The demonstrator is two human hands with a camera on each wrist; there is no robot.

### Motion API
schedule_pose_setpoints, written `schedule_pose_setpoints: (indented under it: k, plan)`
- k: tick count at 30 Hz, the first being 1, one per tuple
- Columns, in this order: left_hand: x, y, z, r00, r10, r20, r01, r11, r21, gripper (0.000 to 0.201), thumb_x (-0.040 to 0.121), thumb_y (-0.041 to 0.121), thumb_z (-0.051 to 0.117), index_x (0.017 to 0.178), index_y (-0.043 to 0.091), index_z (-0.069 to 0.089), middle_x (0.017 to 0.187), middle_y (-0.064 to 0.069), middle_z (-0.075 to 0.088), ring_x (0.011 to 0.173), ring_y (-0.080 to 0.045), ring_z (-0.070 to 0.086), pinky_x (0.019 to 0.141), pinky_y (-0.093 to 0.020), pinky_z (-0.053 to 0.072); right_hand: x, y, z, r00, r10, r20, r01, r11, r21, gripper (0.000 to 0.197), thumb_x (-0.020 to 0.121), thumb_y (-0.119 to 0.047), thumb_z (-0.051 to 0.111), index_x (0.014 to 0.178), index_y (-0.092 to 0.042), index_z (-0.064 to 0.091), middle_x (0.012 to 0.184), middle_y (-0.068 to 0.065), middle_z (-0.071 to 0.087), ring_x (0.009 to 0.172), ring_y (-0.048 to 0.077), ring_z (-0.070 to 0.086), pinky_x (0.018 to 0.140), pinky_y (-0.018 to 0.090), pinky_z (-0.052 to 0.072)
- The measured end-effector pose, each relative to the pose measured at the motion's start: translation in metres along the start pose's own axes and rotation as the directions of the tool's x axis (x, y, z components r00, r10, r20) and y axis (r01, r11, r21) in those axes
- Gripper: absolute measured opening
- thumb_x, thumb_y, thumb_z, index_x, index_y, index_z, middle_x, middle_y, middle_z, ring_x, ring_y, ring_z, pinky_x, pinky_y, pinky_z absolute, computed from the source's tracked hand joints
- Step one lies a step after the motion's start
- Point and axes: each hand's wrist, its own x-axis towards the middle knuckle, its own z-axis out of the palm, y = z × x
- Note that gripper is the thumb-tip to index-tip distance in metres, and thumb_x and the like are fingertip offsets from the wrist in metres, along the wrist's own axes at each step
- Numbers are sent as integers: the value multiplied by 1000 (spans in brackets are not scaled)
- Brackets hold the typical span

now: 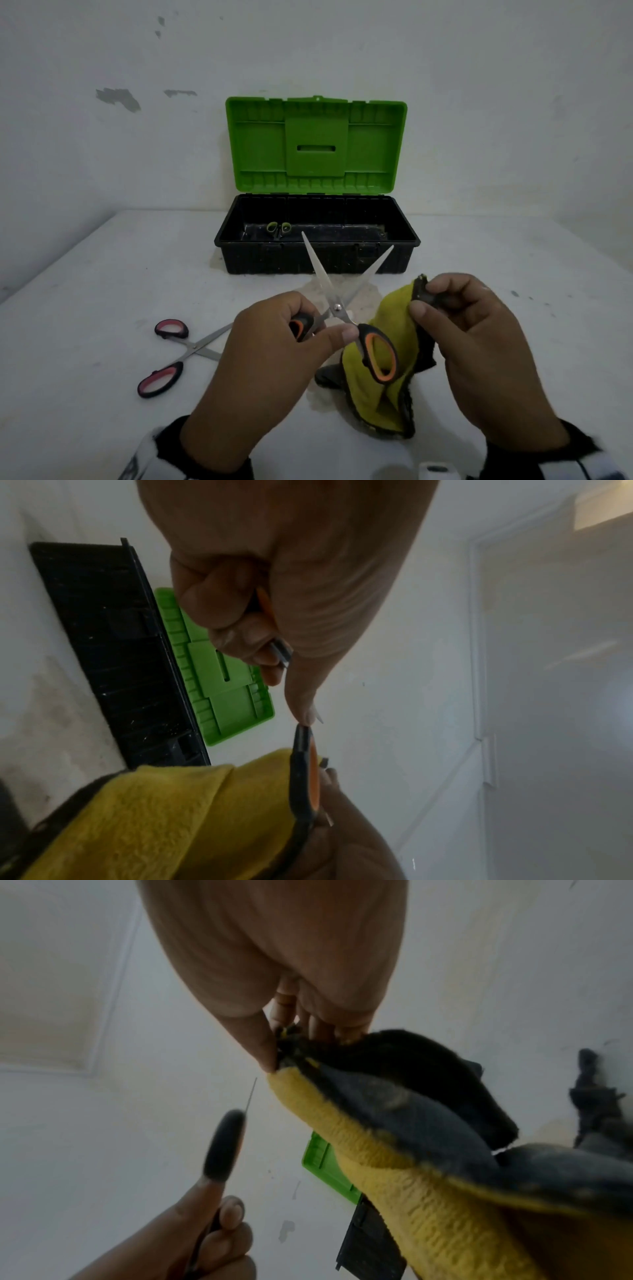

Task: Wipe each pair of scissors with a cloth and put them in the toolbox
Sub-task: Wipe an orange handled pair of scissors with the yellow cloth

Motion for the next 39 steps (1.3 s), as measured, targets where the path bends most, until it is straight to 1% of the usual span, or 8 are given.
schedule_pose_setpoints:
  k: [3, 7, 12, 21, 26, 31, 35, 39]
  plan:
    - [0, -1, 3, 1000, 19, 2, -19, 1000, 11, 41, 62, 54, 80, 61, 18, 60, 47, 9, 44, 43, -3, 39, 43, -13, 35, -5, -9, 9, 996, -71, 44, 67, 994, 83, 34, 77, 3, 69, 103, -18, 62, 87, 6, 76, 78, 16, 74, 64, 20, 57]
    - [0, -3, 4, 999, 43, -9, -42, 998, 43, 45, 56, 59, 79, 61, 17, 61, 49, 6, 45, 46, -4, 39, 45, -16, 37, -11, -12, 20, 982, -155, 105, 155, 988, 7, 26, 70, 0, 75, 90, -16, 72, 87, 2, 78, 82, 17, 75, 68, 20, 58]
    - [0, -6, 6, 993, 110, -47, -105, 991, 87, 44, 55, 56, 80, 59, 18, 59, 52, -1, 48, 50, -6, 40, 49, -22, 38, -17, -7, 32, 973, -195, 122, 222, 933, -282, 25, 75, -6, 80, 81, -29, 72, 82, -14, 74, 77, 7, 72, 66, 18, 56]
    - [-4, -1, 11, 985, 175, -2, -167, 941, 293, 38, 63, 63, 70, 65, 31, 51, 52, 11, 46, 47, -3, 41, 52, -11, 38, -21, -9, 46, 992, -127, 12, 122, 913, -389, 22, 75, -23, 82, 69, -21, 61, 63, -12, 71, 56, 1, 68, 51, 8, 47]
    - [-8, 0, 9, 976, 218, -14, -204, 932, 299, 42, 62, 63, 72, 59, 31, 45, 50, 12, 42, 49, -3, 42, 49, -14, 35, -16, -9, 44, 986, -131, -99, 84, 921, -381, 25, 74, -34, 80, 67, -22, 60, 63, -4, 70, 54, 12, 66, 48, 35, 56]
    - [-5, -11, 6, 967, 247, -67, -229, 951, 208, 40, 56, 60, 75, 56, 28, 52, 48, 10, 47, 57, 5, 48, 54, -8, 39, -22, -12, 49, 991, -128, -49, 104, 936, -337, 26, 74, -25, 82, 64, -18, 59, 59, -12, 69, 52, 4, 66, 46, 13, 47]
    - [-7, -13, 8, 964, 258, -60, -242, 950, 200, 51, 54, 72, 63, 58, 22, 56, 46, 6, 43, 57, -1, 46, 57, -17, 41, -11, -6, 41, 981, -137, -134, 85, 938, -336, 25, 73, -36, 80, 66, -22, 60, 62, -5, 69, 55, 9, 66, 52, 26, 55]
    - [-4, -17, 7, 970, 238, -51, -225, 956, 189, 52, 54, 74, 63, 58, 22, 56, 46, 6, 45, 56, -4, 47, 56, -20, 41, -15, -7, 45, 994, -76, -83, 47, 950, -307, 24, 75, -31, 81, 67, -21, 61, 64, 1, 71, 61, 20, 70, 58, 45, 59]
